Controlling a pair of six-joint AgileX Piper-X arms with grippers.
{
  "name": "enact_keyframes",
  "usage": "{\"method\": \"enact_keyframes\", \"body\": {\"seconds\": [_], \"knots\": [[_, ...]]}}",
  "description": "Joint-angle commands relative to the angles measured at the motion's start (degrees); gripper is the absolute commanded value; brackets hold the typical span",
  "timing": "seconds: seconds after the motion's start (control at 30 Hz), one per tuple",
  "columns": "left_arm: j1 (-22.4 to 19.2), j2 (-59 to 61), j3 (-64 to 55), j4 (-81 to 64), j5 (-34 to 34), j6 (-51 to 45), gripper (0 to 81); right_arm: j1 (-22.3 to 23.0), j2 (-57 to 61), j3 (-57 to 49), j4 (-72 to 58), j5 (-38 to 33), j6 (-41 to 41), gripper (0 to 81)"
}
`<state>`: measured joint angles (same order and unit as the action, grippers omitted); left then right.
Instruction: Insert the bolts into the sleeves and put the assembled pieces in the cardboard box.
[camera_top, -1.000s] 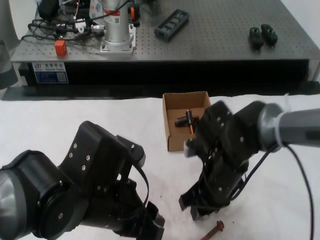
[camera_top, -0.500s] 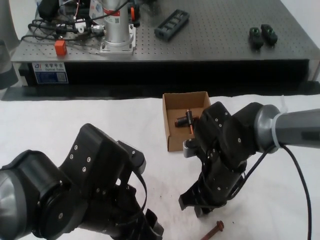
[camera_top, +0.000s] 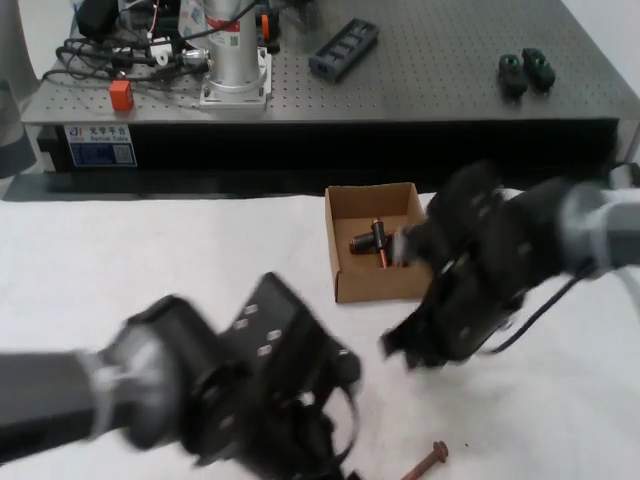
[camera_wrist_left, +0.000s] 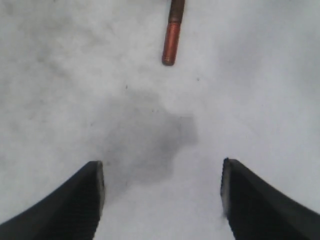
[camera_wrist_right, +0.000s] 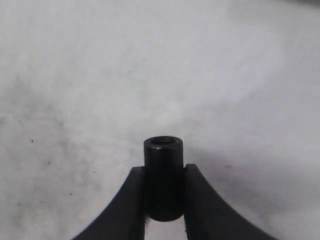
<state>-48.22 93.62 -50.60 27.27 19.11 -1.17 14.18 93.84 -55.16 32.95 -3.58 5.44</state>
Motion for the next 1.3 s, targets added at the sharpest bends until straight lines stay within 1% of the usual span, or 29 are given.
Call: {"method": "enact_keyframes", "body": {"seconds": [0.0, 0.1, 0.23, 0.4, 0.6, 0.63, 0.7, 0.8, 0.83, 0.9, 1.0, 1.07, 1.17, 1.27], "knots": [[-1.02, 3.32, -5.05, 1.37, -2.27, 3.28, 48.2, -4.36, -6.58, 0.94, 1.32, -1.91, -0.59, 4.9], [-2.44, 9.33, -13.16, 6.06, -4.12, 6.67, 47.7, -7.95, -12.66, 3.23, 3.16, -2.61, -0.58, 4.9], [-4.19, 16.76, -23.85, 13.28, -5.97, 11.08, 41.7, -10.91, -19.59, 6.18, 4.5, -2.61, -0.58, 4.9], [-5.7, 23.46, -32.24, 17.89, -8.33, 13.98, 41.1, -12.51, -24.56, 9.0, 5.97, -2.61, -0.82, 4.9], [-6.49, 27.4, -35.27, 17.88, -8.7, 13.92, 40.5, -13.05, -27.84, 11.2, 7.19, -2.61, -1.66, 4.9], [-6.61, 27.81, -35.32, 18.15, -9.34, 13.67, 38.0, -13.05, -28.1, 11.49, 7.54, -2.61, -1.66, 4.9], [-6.86, 27.94, -35.32, 19.1, -10.35, 13.67, 28.6, -13.05, -28.63, 11.82, 7.96, -2.61, -1.66, 4.9], [-6.91, 27.7, -35.32, 20.83, -10.41, 13.85, 3.9, -13.05, -29.49, 12.19, 8.34, -2.61, -1.66, 4.9], [-6.91, 27.47, -35.32, 21.16, -10.41, 13.85, 0.5, -13.05, -29.84, 12.15, 8.49, -2.61, -1.66, 4.9], [-6.91, 26.68, -35.32, 21.23, -11.32, 13.64, 0.5, -13.05, -30.82, 12.15, 8.52, -2.61, -1.66, 4.9], [-6.71, 24.34, -35.32, 21.07, -14.57, 12.69, 0.6, -13.05, -33.07, 12.15, 9.0, -2.61, -1.66, 4.9], [-5.39, 21.13, -34.95, 20.65, -15.48, 9.62, 0.6, -13.05, -35.07, 13.03, 9.2, -3.33, -1.66, 4.9], [-1.94, 14.31, -30.77, 16.31, -13.73, 2.83, 0.6, -13.05, -39.53, 17.2, 7.35, -8.93, -1.18, 4.9], [2.35, 4.29, -20.85, 2.12, -7.98, -5.59, 0.6, -11.36, -44.12, 23.68, 2.98, -16.24, 1.06, 4.9]]}}
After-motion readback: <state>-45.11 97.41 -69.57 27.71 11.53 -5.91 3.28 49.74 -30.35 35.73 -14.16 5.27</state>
